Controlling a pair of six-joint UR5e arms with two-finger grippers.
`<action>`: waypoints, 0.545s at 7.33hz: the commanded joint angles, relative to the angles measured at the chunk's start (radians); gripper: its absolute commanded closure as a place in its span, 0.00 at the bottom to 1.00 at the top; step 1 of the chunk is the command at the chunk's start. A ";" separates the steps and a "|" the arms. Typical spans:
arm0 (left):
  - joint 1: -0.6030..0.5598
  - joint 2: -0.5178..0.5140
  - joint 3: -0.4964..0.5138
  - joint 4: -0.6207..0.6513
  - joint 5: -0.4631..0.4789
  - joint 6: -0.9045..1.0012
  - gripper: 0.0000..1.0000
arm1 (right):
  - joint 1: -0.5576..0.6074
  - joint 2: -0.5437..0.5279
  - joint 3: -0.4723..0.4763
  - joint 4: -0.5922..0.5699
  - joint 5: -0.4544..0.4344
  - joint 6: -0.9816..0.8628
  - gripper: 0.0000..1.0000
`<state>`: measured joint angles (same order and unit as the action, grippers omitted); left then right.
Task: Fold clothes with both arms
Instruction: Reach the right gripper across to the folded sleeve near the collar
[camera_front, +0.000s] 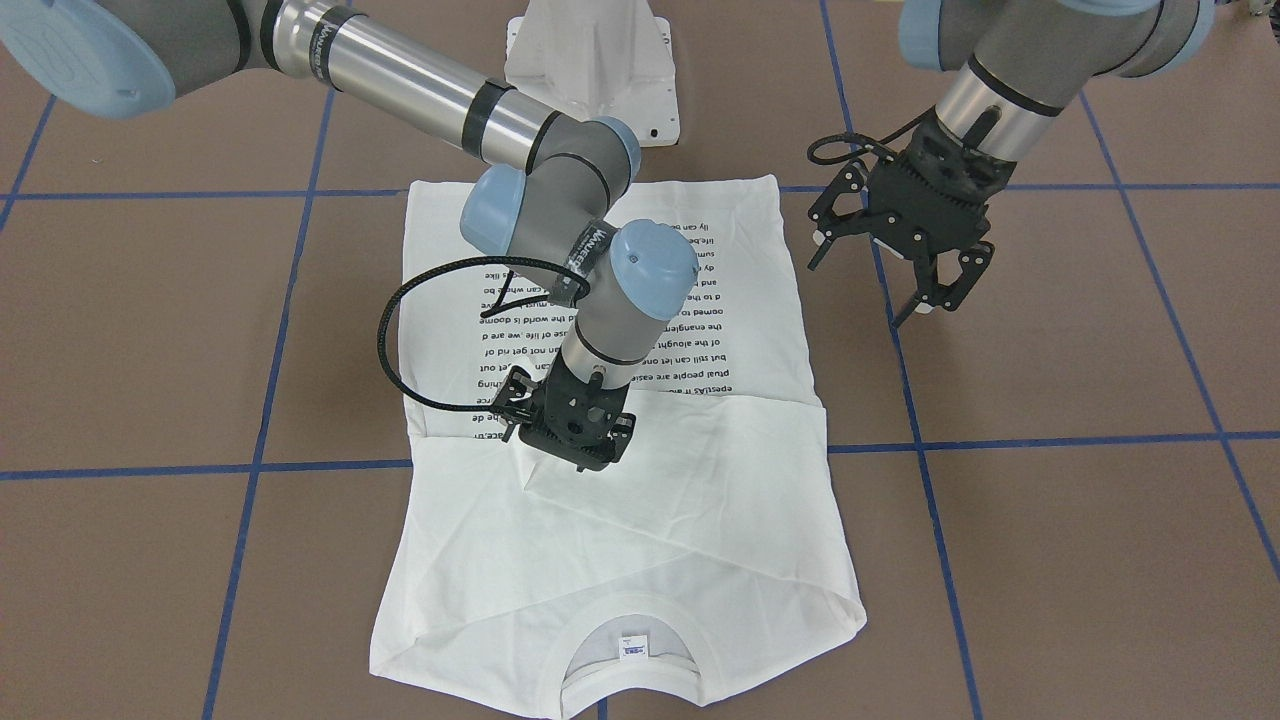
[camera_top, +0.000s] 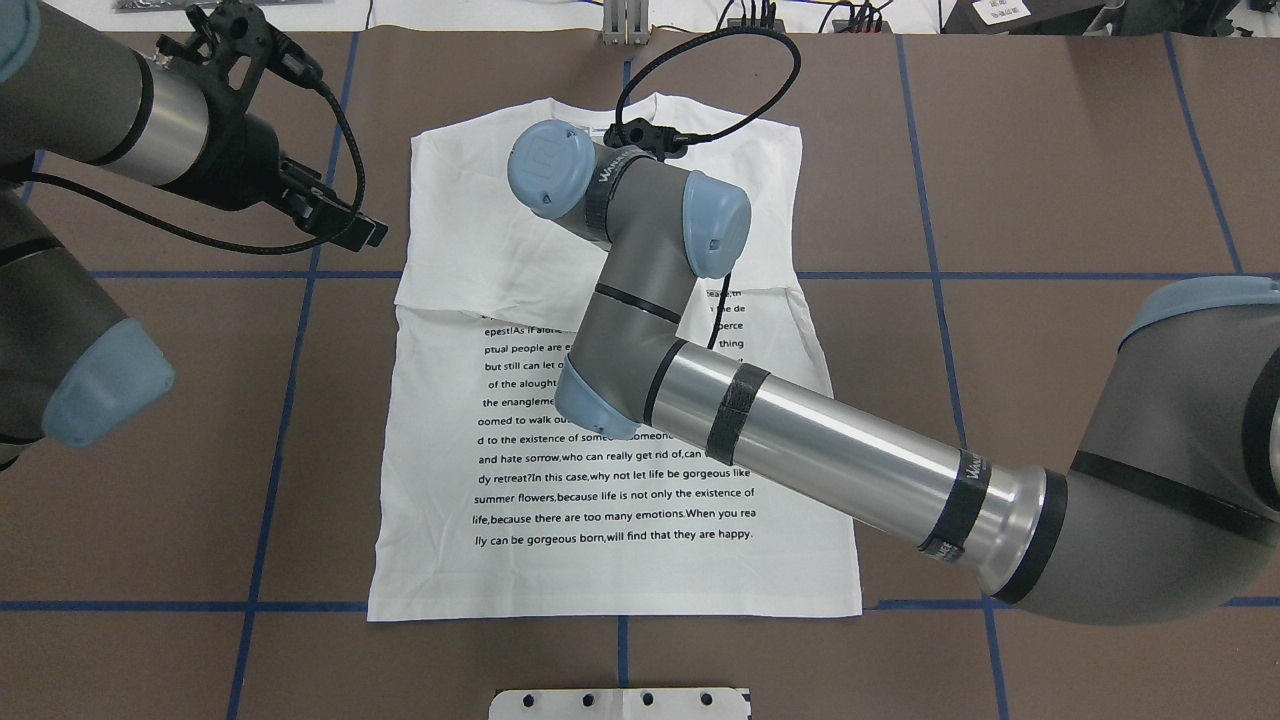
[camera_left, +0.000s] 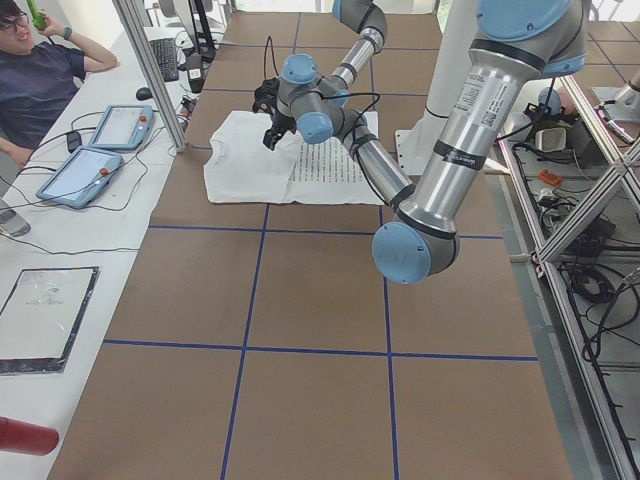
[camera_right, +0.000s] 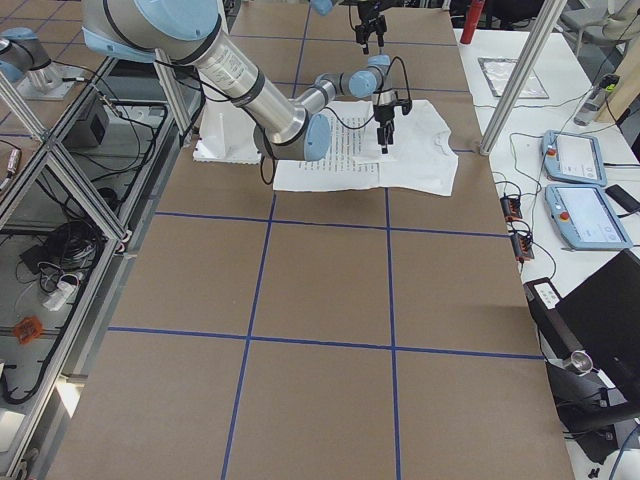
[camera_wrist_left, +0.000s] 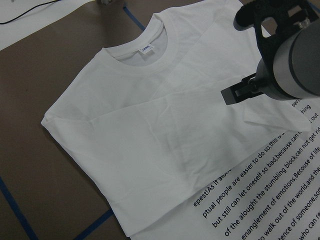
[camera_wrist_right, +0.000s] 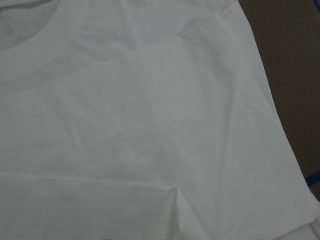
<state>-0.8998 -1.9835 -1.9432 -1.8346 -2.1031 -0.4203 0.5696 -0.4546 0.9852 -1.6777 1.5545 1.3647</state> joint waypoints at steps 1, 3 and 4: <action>0.001 0.000 0.004 0.000 -0.001 0.000 0.00 | -0.005 -0.010 -0.002 -0.029 -0.020 -0.060 0.03; 0.001 0.003 0.001 0.000 0.000 -0.002 0.00 | -0.004 -0.009 0.004 -0.124 -0.039 -0.139 0.03; 0.001 0.006 0.000 -0.002 0.000 -0.002 0.00 | -0.002 -0.010 0.007 -0.158 -0.057 -0.197 0.04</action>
<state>-0.8990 -1.9807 -1.9415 -1.8350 -2.1032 -0.4217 0.5663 -0.4633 0.9890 -1.7896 1.5150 1.2316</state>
